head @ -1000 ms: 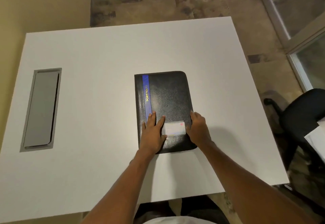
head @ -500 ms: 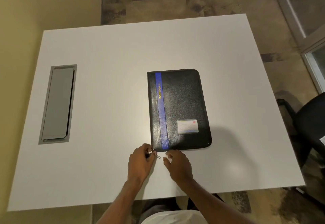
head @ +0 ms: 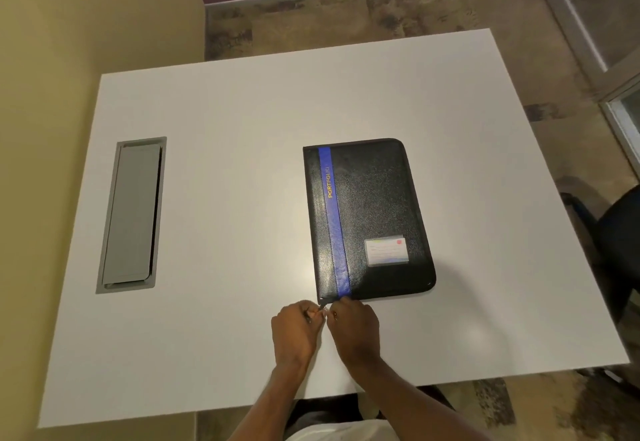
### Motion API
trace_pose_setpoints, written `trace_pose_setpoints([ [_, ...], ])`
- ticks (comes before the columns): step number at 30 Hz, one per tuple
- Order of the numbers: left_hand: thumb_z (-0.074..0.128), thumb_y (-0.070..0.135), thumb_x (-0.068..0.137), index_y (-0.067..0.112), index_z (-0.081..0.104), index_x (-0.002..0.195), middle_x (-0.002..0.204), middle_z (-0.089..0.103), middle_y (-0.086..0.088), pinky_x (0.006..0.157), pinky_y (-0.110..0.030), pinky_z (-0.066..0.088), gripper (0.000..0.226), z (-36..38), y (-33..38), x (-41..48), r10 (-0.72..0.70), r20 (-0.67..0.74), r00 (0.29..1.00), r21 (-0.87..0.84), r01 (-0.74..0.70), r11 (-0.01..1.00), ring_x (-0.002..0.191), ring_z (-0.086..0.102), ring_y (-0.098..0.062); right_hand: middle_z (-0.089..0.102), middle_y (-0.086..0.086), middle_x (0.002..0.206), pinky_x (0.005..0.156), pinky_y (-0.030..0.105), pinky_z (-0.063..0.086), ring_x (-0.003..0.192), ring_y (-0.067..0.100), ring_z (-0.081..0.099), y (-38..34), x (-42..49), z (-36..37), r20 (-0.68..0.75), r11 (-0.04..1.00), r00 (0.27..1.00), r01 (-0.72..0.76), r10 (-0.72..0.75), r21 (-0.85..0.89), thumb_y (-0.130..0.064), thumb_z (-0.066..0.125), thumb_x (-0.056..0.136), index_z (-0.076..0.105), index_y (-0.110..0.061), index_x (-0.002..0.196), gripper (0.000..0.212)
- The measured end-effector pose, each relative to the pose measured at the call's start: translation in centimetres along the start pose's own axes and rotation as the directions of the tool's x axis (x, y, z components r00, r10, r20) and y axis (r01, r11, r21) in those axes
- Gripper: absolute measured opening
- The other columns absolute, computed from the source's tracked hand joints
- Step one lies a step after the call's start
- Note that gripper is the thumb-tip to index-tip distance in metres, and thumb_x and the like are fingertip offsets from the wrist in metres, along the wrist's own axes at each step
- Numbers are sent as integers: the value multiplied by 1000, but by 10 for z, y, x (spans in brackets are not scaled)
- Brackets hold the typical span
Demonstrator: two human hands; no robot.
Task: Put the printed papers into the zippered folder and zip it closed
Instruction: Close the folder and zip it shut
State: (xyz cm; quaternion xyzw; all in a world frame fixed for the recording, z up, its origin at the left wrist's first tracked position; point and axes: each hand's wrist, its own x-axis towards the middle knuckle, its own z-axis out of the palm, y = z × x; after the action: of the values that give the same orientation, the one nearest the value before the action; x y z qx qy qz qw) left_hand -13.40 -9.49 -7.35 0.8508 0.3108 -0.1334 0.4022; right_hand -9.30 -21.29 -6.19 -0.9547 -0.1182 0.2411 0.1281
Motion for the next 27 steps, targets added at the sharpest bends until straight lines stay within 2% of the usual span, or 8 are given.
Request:
trace_pose_setpoints([
  [1,79,36,87,27,78,76,71,76,9,73,-37,57,14,-1,0,0,24,3,1000,45,-24,999,68,70,-13,65,-3,57,48,26,50,50,14,65,1,1,4,-19,1000,1000,-13,13,3,-26,96,61,71,-20,55,26],
  [3,76,42,88,25,77,74,71,75,7,73,-38,56,22,-2,0,0,66,11,998,155,-67,986,67,69,-15,74,-1,79,67,30,54,72,17,71,2,-3,7,-19,994,998,-66,68,86,-32,75,89,76,-19,79,17],
  [5,73,44,90,24,74,71,71,74,5,76,-41,55,27,-3,3,1,104,27,994,258,-107,960,69,67,-18,76,1,93,78,29,53,85,19,72,4,-7,14,-94,974,986,-120,140,191,-34,57,101,75,-18,94,25],
  [9,71,34,91,25,79,74,74,75,4,80,-41,53,20,-8,11,5,168,74,983,358,-183,916,75,66,-18,73,-2,71,59,20,39,63,18,71,-2,-16,15,-158,928,950,-210,268,308,-26,79,87,73,-18,75,15],
  [14,56,26,91,23,73,72,73,71,3,81,-35,41,25,-9,20,2,216,122,969,499,-248,830,81,58,-19,65,-5,59,50,20,32,47,15,64,5,-20,18,-239,930,922,-234,305,283,-19,91,69,66,-21,64,25],
  [17,50,28,90,26,70,77,77,70,2,76,-32,28,23,-10,26,0,224,154,962,594,-272,757,87,54,-18,66,-1,60,50,23,34,50,24,66,22,-18,21,-268,877,862,-330,431,349,-15,87,74,64,-19,69,24],
  [21,51,28,89,24,71,80,80,72,3,83,-32,35,22,-11,25,0,166,138,976,631,-216,745,91,56,-17,71,3,71,57,25,36,57,33,69,67,-14,17,-334,817,772,-385,540,430,-11,84,79,66,-17,80,19],
  [27,50,33,93,25,72,84,86,74,6,86,-32,37,25,-12,29,2,147,169,974,669,-223,709,95,57,-16,65,2,86,59,26,34,59,31,65,125,-8,6,-388,806,720,-418,575,420,-17,74,89,66,-20,88,9],
])
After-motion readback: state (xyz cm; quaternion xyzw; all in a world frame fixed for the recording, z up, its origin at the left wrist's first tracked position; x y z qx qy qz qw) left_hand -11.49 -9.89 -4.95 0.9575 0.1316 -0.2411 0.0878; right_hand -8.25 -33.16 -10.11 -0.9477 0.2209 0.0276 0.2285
